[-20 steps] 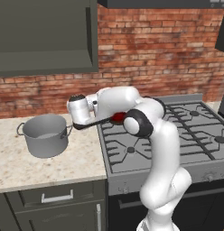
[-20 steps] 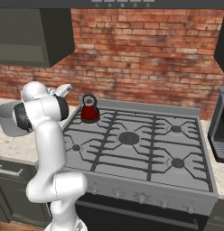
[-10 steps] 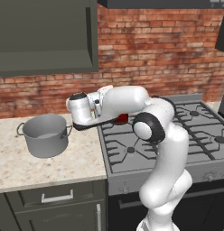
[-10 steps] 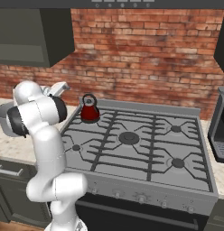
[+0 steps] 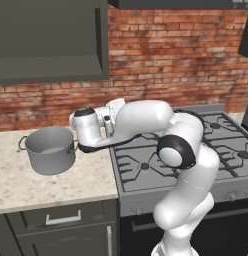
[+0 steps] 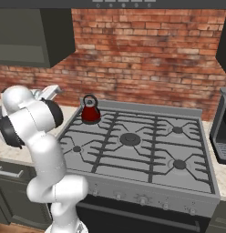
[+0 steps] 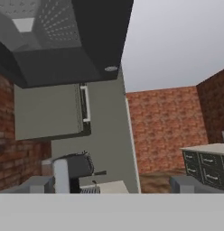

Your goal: Pick the kettle from the cabinet and place it on a stove burner. Then pick the pot from the counter and place it on another stove burner. Finally, turn both burners on.

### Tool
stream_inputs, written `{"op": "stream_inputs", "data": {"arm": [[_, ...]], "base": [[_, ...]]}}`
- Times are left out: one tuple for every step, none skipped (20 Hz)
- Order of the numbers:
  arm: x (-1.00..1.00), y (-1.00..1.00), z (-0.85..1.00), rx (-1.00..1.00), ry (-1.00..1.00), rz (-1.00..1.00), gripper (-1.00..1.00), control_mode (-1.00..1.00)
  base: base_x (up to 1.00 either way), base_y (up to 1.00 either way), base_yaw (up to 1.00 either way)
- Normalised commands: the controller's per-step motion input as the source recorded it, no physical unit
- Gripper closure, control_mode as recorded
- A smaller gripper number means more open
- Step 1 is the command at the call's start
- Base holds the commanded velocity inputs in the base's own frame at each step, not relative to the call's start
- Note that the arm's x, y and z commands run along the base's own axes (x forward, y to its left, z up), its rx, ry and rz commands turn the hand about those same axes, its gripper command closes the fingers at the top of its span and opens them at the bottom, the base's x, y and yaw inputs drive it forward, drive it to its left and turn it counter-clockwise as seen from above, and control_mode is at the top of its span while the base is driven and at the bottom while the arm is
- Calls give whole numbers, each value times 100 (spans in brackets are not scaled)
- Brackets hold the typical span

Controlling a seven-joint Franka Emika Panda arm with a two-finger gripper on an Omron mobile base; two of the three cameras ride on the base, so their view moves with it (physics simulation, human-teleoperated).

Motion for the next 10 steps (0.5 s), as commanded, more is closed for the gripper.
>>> {"op": "stream_inputs", "data": {"arm": [[-50,19,0,0,-9,0,-100,-100],[-49,20,0,0,-9,0,-100,-100],[-46,22,0,0,-8,0,-100,-100],[-43,24,0,0,-7,0,-100,-100],[-42,24,0,0,-7,0,-100,-100],[-41,24,0,0,-8,0,-100,-100],[-40,25,0,0,-8,0,-100,-100],[-36,24,0,0,-7,0,-100,-100],[-35,25,0,0,-7,0,-100,-100],[-31,26,0,0,-7,0,-100,-100]], "base": [[0,0,0],[0,0,0],[0,0,0],[0,0,0],[0,0,0],[0,0,0],[0,0,0],[0,0,0],[0,0,0],[0,0,0]]}}
